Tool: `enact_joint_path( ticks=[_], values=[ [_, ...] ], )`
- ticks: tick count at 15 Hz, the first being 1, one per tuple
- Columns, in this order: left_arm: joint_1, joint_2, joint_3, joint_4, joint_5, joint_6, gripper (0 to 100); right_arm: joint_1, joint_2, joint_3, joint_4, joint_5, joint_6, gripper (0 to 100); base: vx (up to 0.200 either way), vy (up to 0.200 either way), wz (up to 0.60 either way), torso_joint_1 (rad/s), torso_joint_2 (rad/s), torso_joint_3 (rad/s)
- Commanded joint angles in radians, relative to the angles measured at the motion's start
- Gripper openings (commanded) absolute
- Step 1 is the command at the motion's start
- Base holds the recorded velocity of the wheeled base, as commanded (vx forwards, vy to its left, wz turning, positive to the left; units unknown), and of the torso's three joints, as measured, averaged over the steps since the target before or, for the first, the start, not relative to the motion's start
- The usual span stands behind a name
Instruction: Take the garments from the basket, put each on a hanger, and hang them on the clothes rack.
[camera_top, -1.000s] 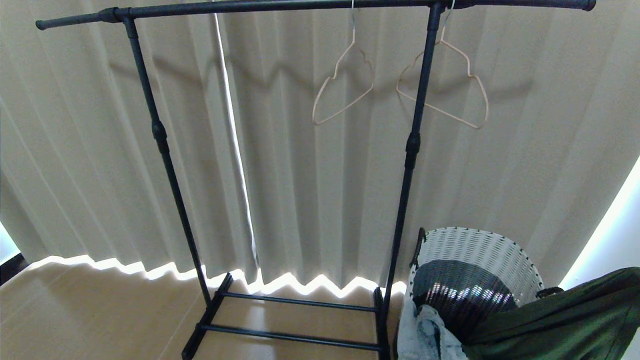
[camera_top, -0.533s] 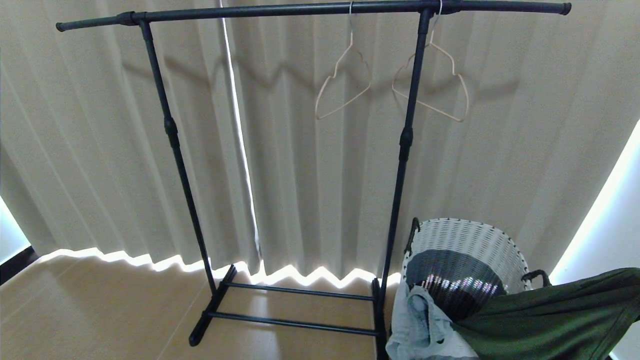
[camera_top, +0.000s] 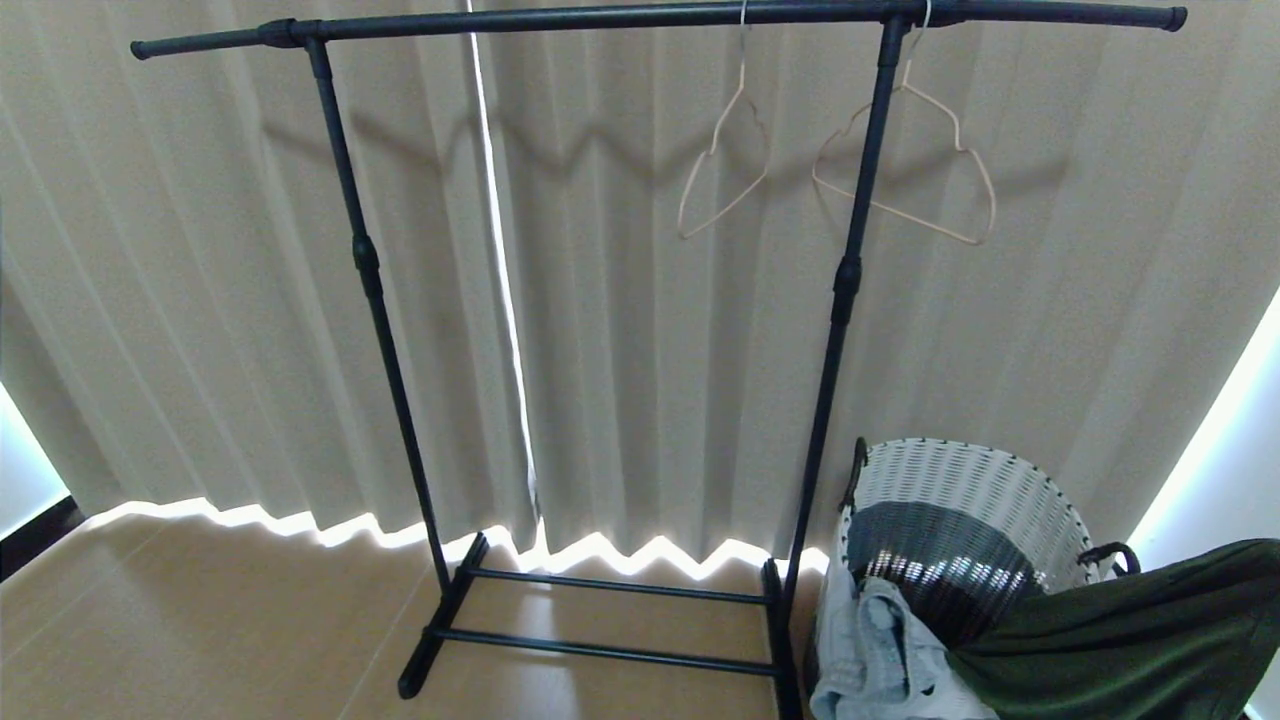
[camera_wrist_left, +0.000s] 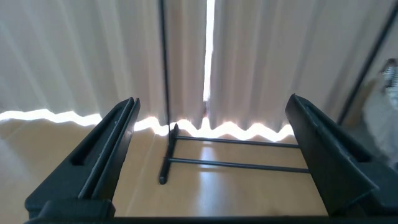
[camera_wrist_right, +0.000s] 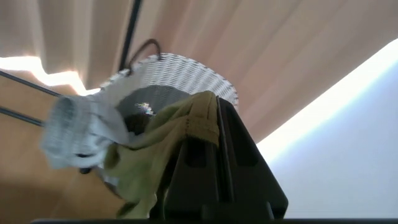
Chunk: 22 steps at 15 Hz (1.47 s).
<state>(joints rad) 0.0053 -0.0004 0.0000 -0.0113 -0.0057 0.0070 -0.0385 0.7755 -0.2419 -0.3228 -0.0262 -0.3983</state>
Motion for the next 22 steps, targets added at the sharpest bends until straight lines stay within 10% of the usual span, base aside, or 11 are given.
enact_joint_path(
  ticks=[1,18,22],
  values=[
    [0.002,0.0,0.0,-0.001,0.0,-0.001,100,0.0,0.002,-0.002,-0.001,0.0,-0.001,0,0.0,0.0,0.0,0.0,0.0,0.0],
    [0.002,0.0,0.0,-0.001,0.0,-0.009,100,0.009,0.028,-0.004,0.008,0.034,-0.002,0,0.0,0.0,0.0,0.0,0.0,0.0],
    [0.001,0.0,0.0,-0.003,-0.013,0.041,100,0.023,0.025,-0.109,0.179,0.04,-0.004,0,0.0,0.0,0.0,0.0,0.0,0.0]
  ],
)
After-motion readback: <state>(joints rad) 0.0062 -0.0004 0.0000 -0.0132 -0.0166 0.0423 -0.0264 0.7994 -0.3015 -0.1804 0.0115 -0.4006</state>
